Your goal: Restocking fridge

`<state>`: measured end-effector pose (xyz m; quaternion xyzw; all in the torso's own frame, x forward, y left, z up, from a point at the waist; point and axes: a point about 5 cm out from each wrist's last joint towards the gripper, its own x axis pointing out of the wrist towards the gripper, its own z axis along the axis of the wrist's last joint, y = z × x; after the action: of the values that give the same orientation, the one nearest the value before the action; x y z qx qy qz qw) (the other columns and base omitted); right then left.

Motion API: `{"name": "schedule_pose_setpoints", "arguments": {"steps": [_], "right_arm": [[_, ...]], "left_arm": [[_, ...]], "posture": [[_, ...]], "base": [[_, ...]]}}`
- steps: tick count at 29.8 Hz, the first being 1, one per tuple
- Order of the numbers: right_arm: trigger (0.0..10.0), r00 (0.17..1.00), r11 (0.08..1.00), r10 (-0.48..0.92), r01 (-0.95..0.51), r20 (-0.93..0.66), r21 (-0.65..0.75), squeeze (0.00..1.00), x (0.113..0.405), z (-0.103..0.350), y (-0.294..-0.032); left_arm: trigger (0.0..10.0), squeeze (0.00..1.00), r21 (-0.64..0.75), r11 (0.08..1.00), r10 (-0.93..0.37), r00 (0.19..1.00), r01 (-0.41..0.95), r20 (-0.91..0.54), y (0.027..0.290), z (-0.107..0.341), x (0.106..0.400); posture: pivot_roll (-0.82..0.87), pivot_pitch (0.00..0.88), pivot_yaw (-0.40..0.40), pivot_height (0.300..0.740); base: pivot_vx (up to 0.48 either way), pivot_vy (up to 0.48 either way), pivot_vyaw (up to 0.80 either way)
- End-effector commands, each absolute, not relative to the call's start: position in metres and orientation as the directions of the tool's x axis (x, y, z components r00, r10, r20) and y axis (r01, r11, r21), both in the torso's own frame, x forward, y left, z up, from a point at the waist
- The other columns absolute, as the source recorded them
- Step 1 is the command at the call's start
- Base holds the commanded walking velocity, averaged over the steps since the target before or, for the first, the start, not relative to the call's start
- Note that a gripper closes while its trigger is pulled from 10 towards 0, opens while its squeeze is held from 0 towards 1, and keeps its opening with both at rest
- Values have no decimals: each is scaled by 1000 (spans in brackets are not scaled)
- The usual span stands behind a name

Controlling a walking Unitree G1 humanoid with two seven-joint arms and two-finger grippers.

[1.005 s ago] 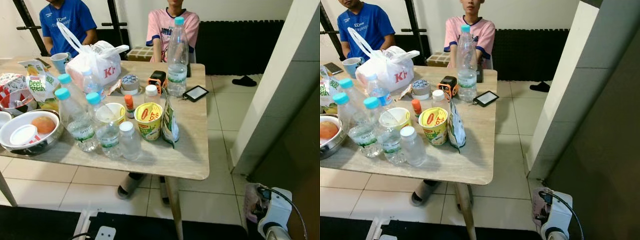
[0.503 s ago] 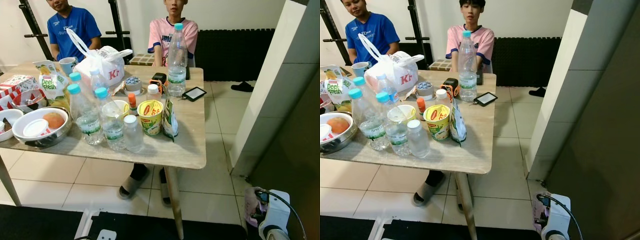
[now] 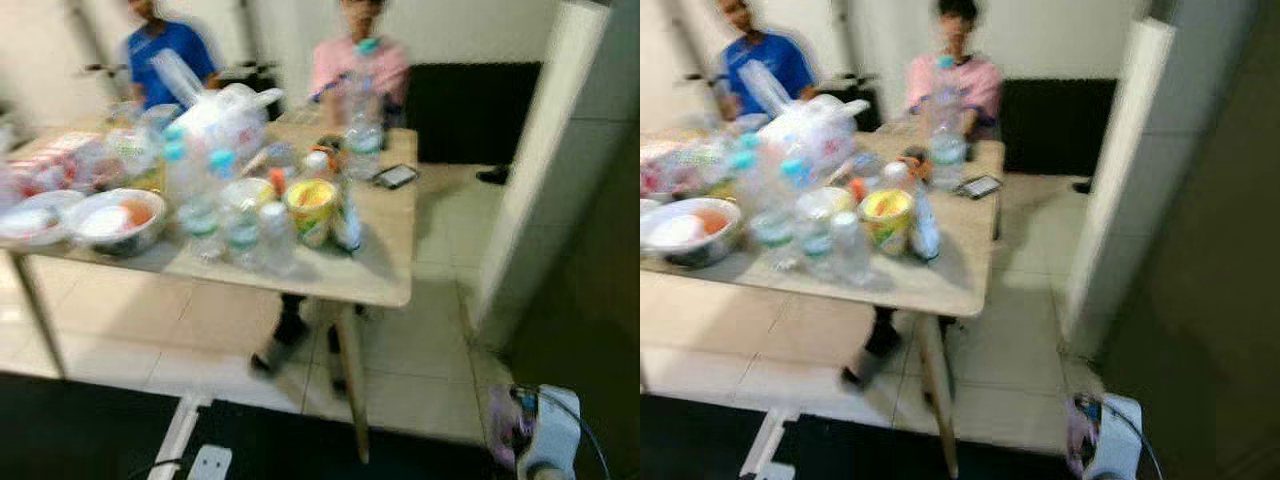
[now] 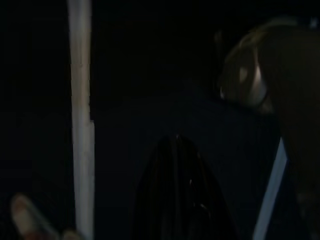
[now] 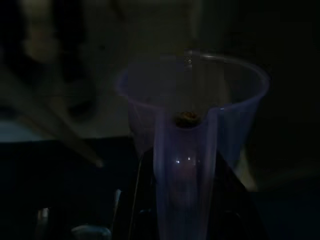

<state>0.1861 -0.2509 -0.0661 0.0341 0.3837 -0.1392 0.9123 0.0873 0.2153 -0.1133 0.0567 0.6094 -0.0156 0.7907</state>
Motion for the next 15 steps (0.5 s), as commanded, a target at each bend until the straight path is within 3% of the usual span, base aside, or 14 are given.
{"name": "schedule_pose_setpoints", "arguments": {"steps": [1, 15], "right_arm": [[10000, 660, 956, -238, 291, -713, -50, 0, 181, -68, -252], [10000, 645, 950, -231, 312, -729, -25, 0, 177, -71, -249]], "left_arm": [[10000, 0, 56, 993, 27, 261, 106, -965, 211, -113, 92], [10000, 0, 58, 992, 27, 263, 108, -964, 212, -113, 93]], "posture": [[-47, 0, -7, 740], [-50, 0, 6, 740]], "base": [[-292, 0, 0], [-291, 0, 0]]}}
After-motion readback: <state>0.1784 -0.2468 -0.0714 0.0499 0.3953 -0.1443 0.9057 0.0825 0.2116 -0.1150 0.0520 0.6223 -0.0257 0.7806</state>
